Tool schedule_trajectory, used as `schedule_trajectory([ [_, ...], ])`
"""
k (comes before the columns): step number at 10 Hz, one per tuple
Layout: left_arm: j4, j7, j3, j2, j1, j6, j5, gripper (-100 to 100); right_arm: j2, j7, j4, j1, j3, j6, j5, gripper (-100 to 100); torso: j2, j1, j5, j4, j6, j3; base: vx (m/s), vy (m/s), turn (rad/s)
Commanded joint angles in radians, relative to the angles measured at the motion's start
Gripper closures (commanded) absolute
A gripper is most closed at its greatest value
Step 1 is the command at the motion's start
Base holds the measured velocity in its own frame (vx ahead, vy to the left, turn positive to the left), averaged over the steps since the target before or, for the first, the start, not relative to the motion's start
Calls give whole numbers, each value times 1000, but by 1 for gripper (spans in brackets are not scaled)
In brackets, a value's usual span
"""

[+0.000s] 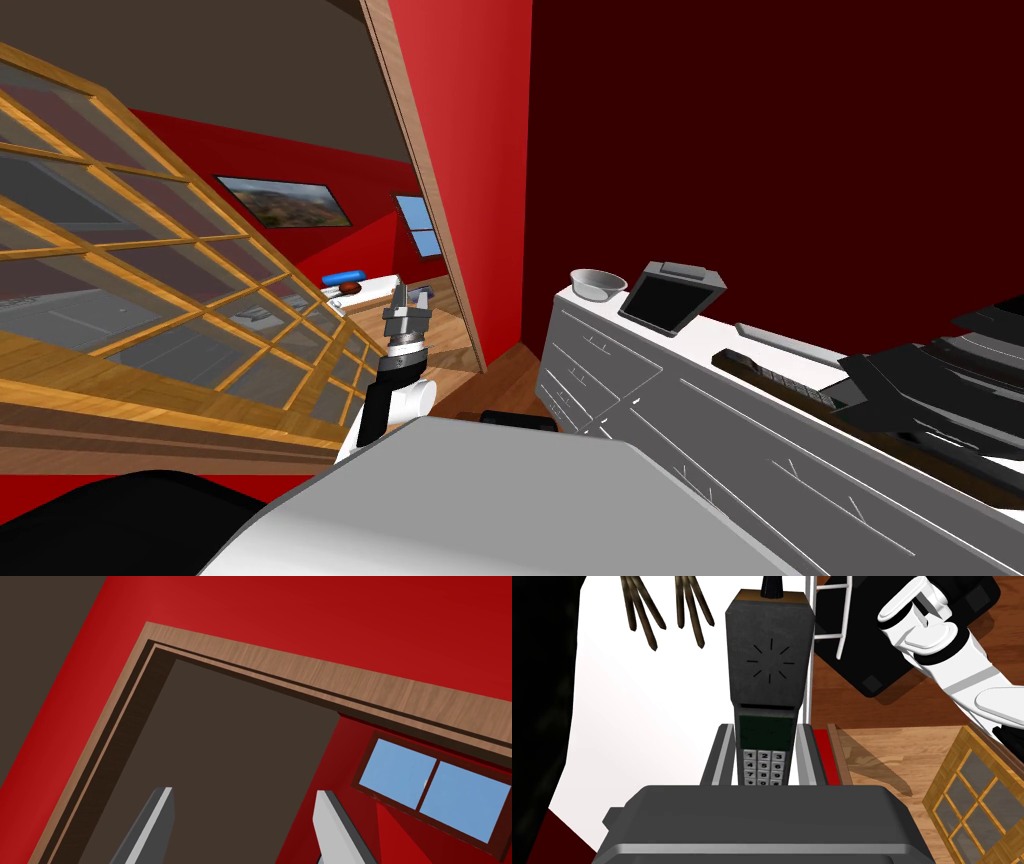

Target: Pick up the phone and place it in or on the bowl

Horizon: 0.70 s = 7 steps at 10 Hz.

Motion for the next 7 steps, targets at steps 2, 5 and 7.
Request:
schedule_trajectory([
  [2,0,0,0,0,0,0,0,0,0,0,0,0,0,0,0,100,0,0,0,0,0,0,0,0,0],
  [5,0,0,0,0,0,0,0,0,-50,0,-20,-25,7,-32,-16,100,0,-1,1,0,0,0,4,-31,0],
  [7,0,0,0,0,0,0,0,0,-41,2,-16,-23,8,-28,-13,0,0,-2,-1,0,0,0,1,-15,3],
])
